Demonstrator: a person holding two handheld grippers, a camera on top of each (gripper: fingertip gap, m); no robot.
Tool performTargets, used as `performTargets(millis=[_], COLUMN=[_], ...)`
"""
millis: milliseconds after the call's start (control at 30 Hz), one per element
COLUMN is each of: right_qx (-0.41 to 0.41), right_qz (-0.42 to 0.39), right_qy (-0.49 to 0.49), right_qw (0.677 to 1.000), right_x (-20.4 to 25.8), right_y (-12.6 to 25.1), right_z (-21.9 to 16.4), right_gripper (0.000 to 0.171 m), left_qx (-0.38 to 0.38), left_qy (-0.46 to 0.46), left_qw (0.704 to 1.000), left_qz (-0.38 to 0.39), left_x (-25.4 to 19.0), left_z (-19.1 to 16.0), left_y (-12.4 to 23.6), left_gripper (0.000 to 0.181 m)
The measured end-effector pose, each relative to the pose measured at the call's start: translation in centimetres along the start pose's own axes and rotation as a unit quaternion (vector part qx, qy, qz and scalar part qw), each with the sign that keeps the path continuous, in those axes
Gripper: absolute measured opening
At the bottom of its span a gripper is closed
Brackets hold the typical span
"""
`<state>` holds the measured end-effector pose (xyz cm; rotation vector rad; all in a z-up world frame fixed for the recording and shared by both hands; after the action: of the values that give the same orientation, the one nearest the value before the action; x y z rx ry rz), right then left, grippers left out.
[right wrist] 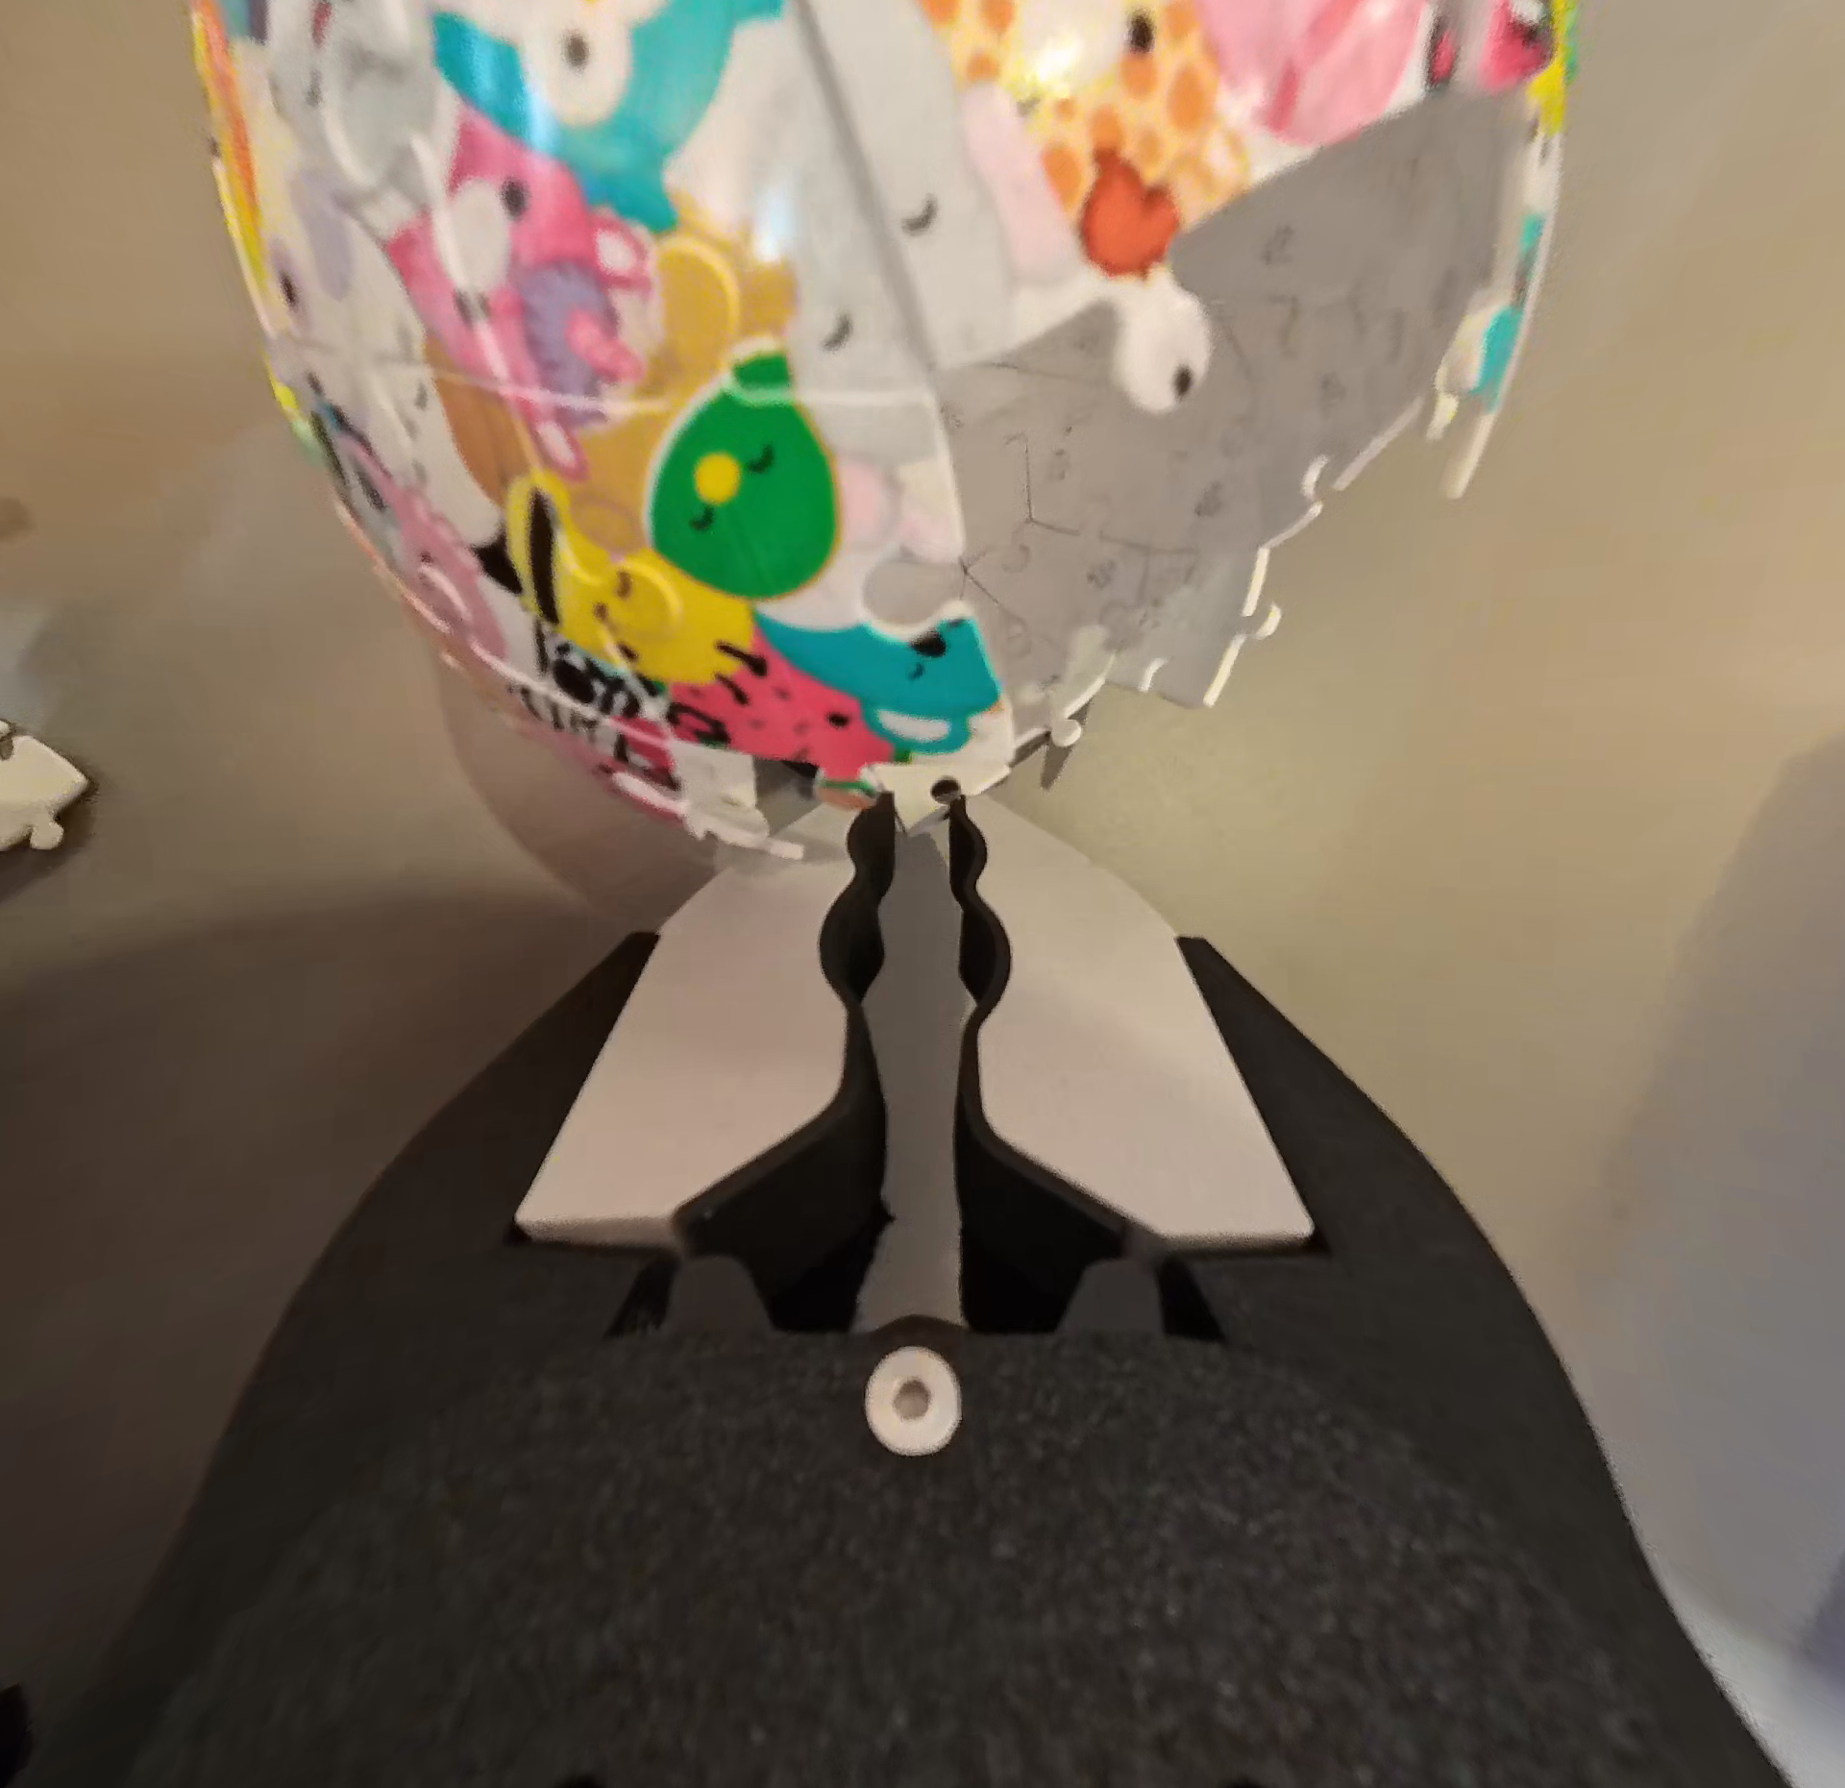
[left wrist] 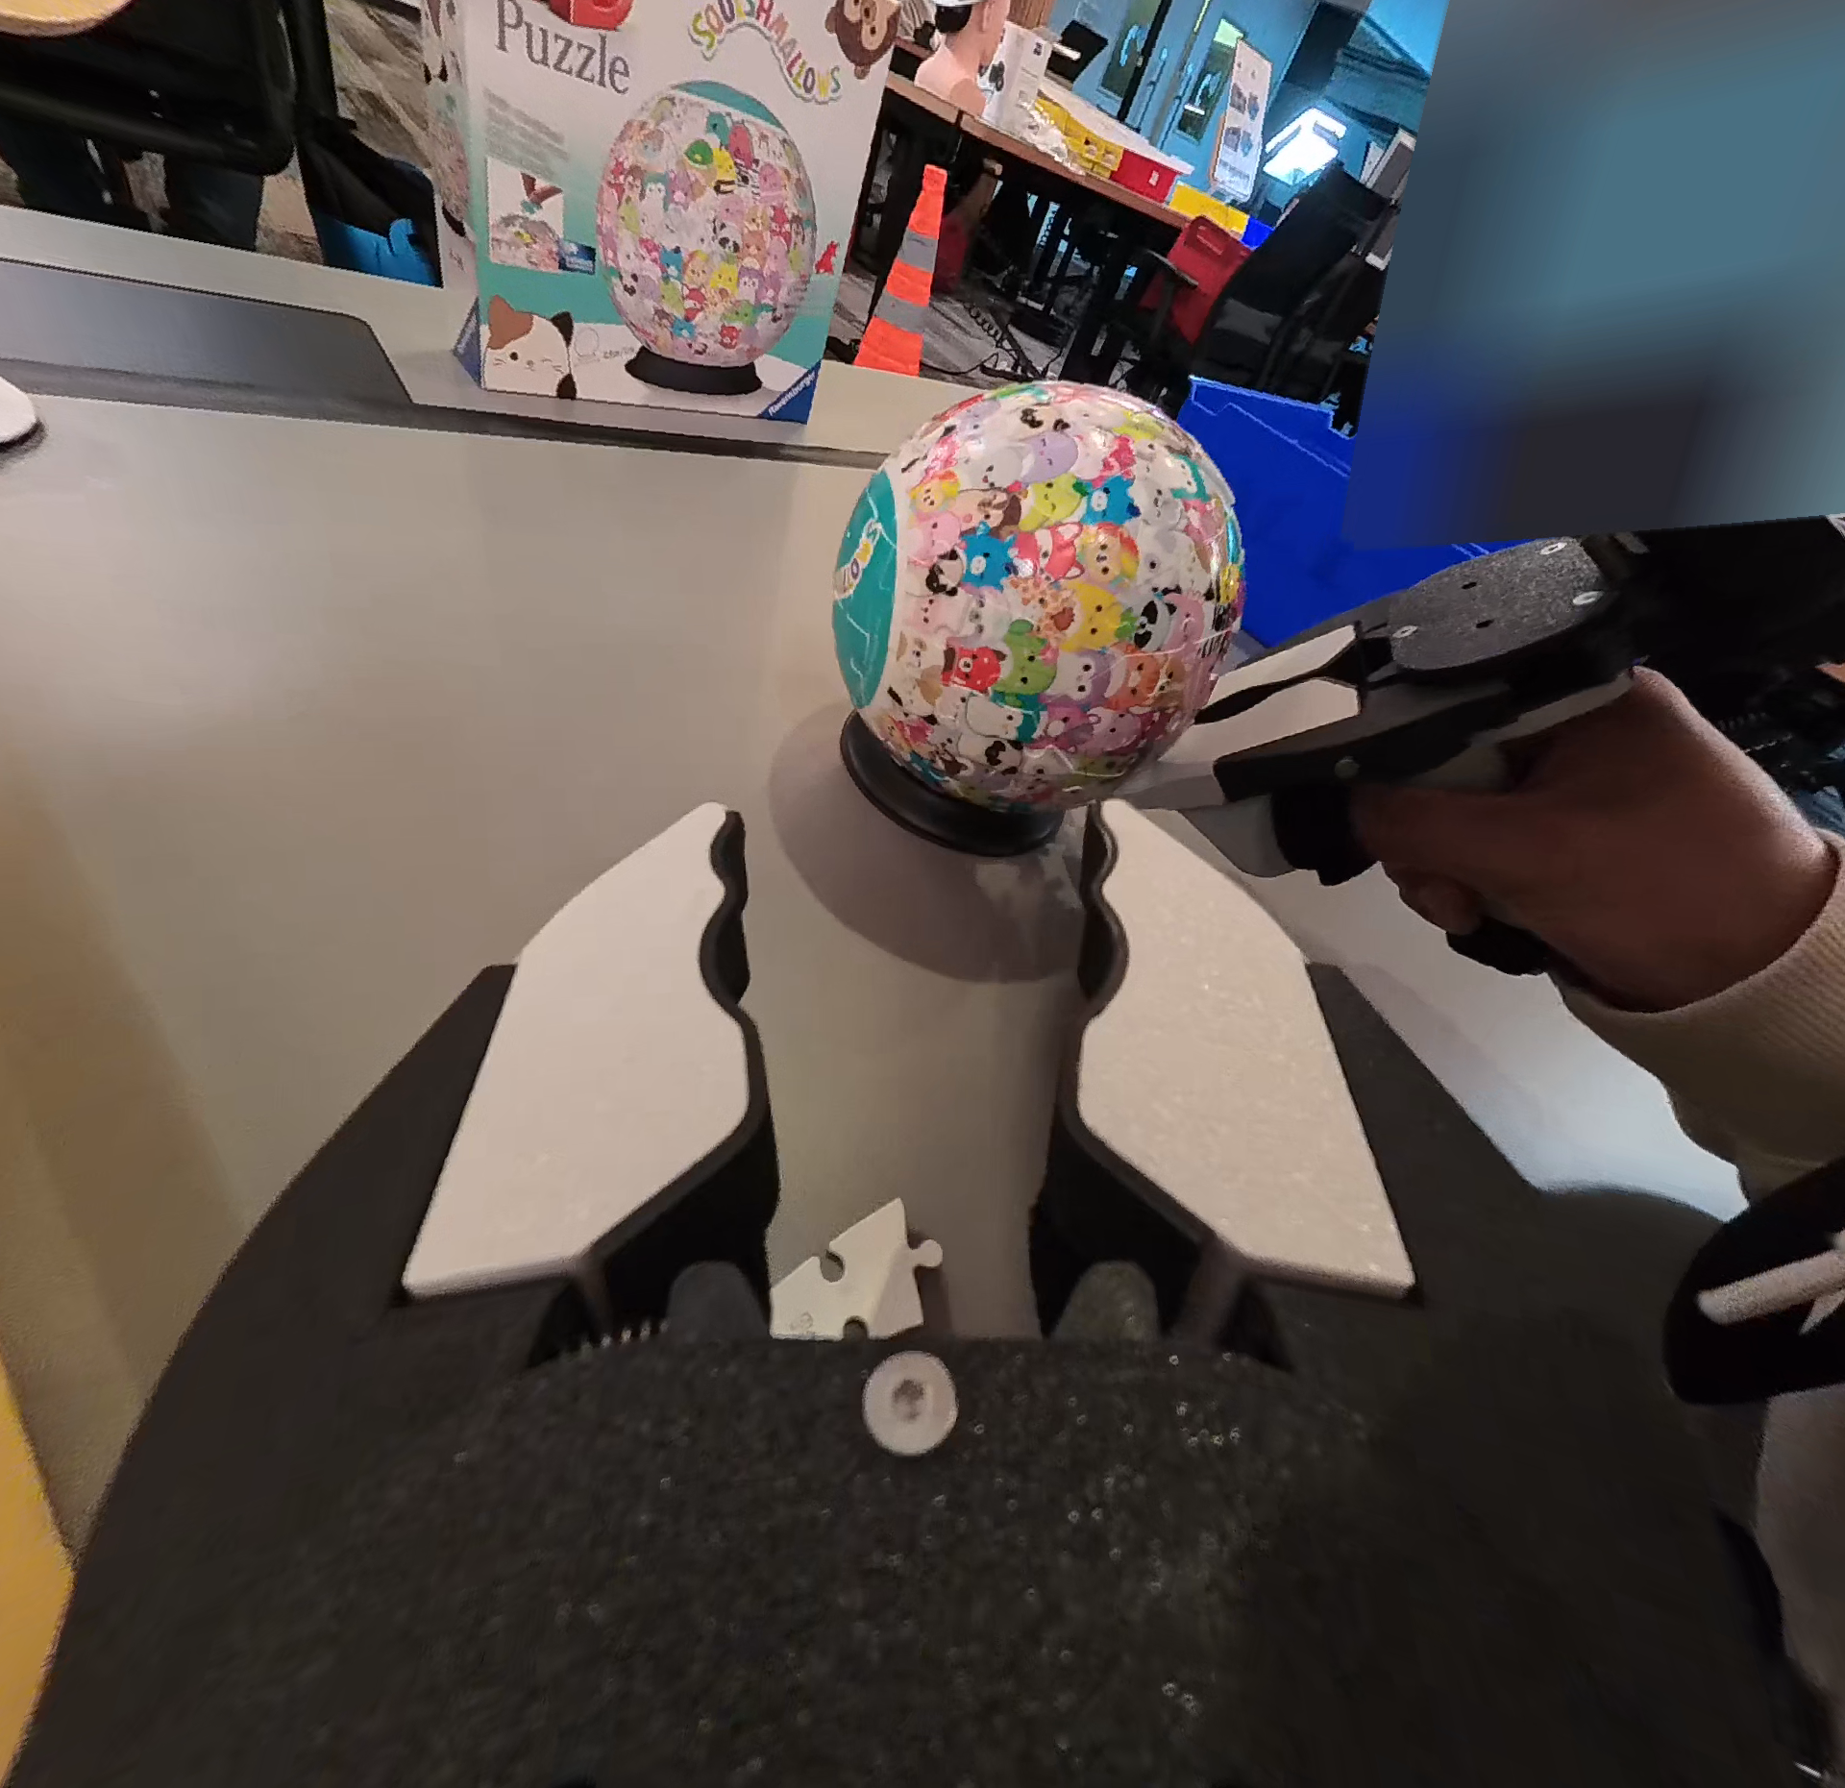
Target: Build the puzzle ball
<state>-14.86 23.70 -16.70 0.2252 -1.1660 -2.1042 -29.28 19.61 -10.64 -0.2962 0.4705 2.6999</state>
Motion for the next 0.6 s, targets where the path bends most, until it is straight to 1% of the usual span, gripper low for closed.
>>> performTargets(millis=[600], right_qx=[-0.011], right_qz=[0.012], right_qy=[0.011], right_qw=[1.0], right_x=[0.48], right_y=[-0.28], right_z=[0.17], right_gripper=[0.015], left_qx=[0.006], left_qy=[-0.007], left_qw=[1.0], left_qz=[-0.006], left_x=[-0.46], left_z=[-0.09], left_y=[-0.05], left_gripper=[0.064])
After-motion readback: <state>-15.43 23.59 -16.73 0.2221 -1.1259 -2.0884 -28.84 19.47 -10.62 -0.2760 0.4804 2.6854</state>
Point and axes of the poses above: each gripper's, where its closed fingertips meet, y back along the fingers, z out of its top, x = y × z across the jaws, the point moved 1 cm from there along y, back along the fingers, and after that the axes turned 14 degrees about z, right-handed, at the moved point
